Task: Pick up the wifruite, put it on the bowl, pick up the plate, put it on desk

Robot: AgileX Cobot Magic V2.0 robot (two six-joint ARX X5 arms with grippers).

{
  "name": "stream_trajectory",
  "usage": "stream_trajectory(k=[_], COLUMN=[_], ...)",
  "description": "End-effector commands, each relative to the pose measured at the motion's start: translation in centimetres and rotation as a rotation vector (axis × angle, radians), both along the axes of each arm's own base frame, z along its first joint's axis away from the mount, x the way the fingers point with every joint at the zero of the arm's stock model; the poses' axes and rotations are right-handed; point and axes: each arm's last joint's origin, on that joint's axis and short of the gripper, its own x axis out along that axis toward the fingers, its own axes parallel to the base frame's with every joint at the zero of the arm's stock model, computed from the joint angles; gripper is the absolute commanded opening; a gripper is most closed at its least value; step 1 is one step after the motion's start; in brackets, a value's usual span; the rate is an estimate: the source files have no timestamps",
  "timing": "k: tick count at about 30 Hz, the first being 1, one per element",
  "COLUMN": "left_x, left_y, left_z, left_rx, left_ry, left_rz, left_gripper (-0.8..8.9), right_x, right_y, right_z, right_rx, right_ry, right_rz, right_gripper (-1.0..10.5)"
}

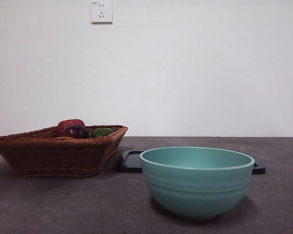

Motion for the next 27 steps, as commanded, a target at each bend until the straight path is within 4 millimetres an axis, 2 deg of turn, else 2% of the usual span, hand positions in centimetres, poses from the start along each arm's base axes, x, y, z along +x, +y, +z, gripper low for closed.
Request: stream_trajectory(k=[1, 3, 5, 7, 10, 11, 13, 22, 27], left_x=[-0.02, 0.00, -0.01, -0.01, -0.01, 0.00, -0.01, 0.02, 0.96], left_y=[-0.06, -0.06, -0.06, -0.06, -0.06, -0.06, -0.06, -0.07, -0.24], left_z=[0.77, 0.80, 0.81, 0.81, 0.82, 0.84, 0.84, 0.83, 0.41], left_rx=[-0.002, -0.003, -0.003, -0.003, -0.003, -0.004, -0.004, -0.004, 0.002], left_ry=[-0.049, -0.053, -0.054, -0.054, -0.056, -0.057, -0.057, -0.056, -0.009], left_rz=[-0.016, -0.016, -0.016, -0.016, -0.016, -0.016, -0.016, -0.016, -0.013], left_gripper=[0.63, 1.79, 3.83, 5.30, 6.26, 6.36, 6.37, 6.22, 6.22], right_x=[-0.07, -0.07, -0.06, -0.04, 0.02, 0.04, 0.05, 0.05, 0.05], right_y=[0.01, 0.01, 0.01, -0.02, -0.11, -0.13, -0.15, -0.17, -0.17], right_z=[0.53, 0.53, 0.53, 0.53, 0.51, 0.50, 0.50, 0.51, 0.51], right_rx=[-0.002, -0.002, -0.003, -0.008, -0.021, -0.024, -0.027, -0.032, -0.031], right_ry=[-0.024, -0.024, -0.024, -0.025, -0.026, -0.025, -0.026, -0.030, -0.030], right_rz=[0.007, 0.007, 0.005, -0.008, -0.043, -0.052, -0.060, -0.066, -0.066], right_gripper=[0.1, 0.1, 0.7, 2.5, 5.1, 5.8, 6.4, 6.5, 6.5])
